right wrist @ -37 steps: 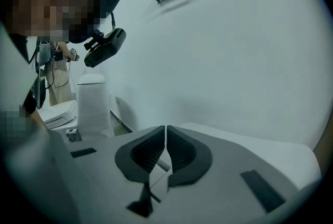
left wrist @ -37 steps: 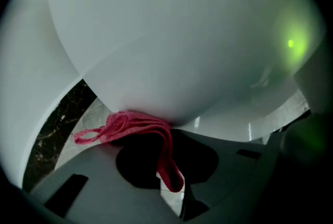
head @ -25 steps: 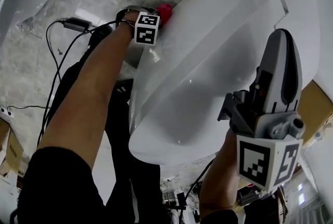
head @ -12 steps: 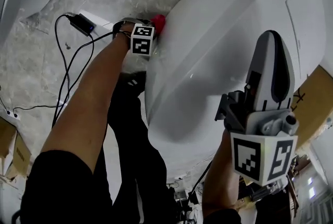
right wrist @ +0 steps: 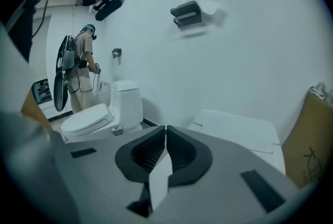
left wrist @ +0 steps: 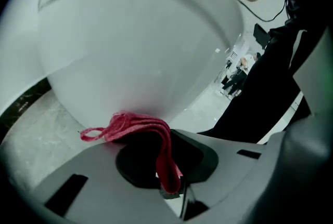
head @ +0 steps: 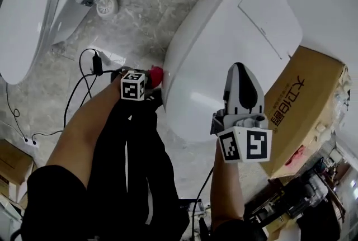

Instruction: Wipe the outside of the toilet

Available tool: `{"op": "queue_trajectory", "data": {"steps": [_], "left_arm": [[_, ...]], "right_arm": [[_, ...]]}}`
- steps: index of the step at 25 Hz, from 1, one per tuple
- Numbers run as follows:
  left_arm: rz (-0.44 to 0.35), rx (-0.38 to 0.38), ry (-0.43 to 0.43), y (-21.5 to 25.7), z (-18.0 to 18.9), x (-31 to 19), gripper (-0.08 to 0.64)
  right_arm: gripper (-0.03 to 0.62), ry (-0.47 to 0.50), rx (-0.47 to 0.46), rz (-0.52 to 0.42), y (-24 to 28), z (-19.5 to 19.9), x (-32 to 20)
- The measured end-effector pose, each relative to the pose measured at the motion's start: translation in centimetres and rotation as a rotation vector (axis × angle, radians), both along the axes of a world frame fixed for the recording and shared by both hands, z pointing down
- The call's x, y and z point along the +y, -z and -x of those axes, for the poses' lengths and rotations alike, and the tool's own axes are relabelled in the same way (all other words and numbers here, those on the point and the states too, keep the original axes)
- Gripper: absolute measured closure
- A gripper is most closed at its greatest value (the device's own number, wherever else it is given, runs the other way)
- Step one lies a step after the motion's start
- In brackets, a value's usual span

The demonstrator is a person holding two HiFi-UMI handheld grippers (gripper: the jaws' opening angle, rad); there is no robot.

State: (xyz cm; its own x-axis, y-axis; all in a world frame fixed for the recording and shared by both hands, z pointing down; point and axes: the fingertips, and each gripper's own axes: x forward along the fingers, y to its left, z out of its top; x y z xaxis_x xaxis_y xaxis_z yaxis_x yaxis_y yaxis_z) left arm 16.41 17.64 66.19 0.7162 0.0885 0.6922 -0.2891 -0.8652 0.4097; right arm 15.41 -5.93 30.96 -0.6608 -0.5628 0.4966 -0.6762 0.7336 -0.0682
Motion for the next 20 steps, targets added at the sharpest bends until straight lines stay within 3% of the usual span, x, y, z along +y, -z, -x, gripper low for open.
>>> {"op": "queue_trajectory", "data": {"steps": [3, 7, 9, 12, 16, 20], "left_arm": [[-0.070, 0.078, 0.100, 10.6, 1.0, -0.3, 0.505], [-0.188, 0.108, 0.140, 24.7, 1.9, 0.6, 0.505], [-0.268, 0.135, 0.186, 31.3, 1.9, -0.5, 0.505], [-0.373, 0.212, 0.305, 41.2, 2.3, -2.2, 0.505], [-0.510, 0.370, 0.539, 54.7, 4.0, -5.2, 0.505], [-0.698, 0.454, 0.634, 66.3, 4.6, -4.3, 0.505]], "right_arm": [[0.556, -0.037, -0.005, -0.006, 5.6, -1.8, 1.4], [0.557, -0.080, -0.039, -0.020, 14.0, -4.8, 4.6], [0.557, -0.084, -0.050, -0.069, 18.7, -6.3, 5.9], [0.557, -0.104, -0.075, -0.165, 25.4, -9.0, 8.3], [0.557, -0.137, -0.149, -0.276, 33.4, -13.0, 10.5], [0.557, -0.207, -0.283, -0.307, 39.2, -17.2, 14.2]]}}
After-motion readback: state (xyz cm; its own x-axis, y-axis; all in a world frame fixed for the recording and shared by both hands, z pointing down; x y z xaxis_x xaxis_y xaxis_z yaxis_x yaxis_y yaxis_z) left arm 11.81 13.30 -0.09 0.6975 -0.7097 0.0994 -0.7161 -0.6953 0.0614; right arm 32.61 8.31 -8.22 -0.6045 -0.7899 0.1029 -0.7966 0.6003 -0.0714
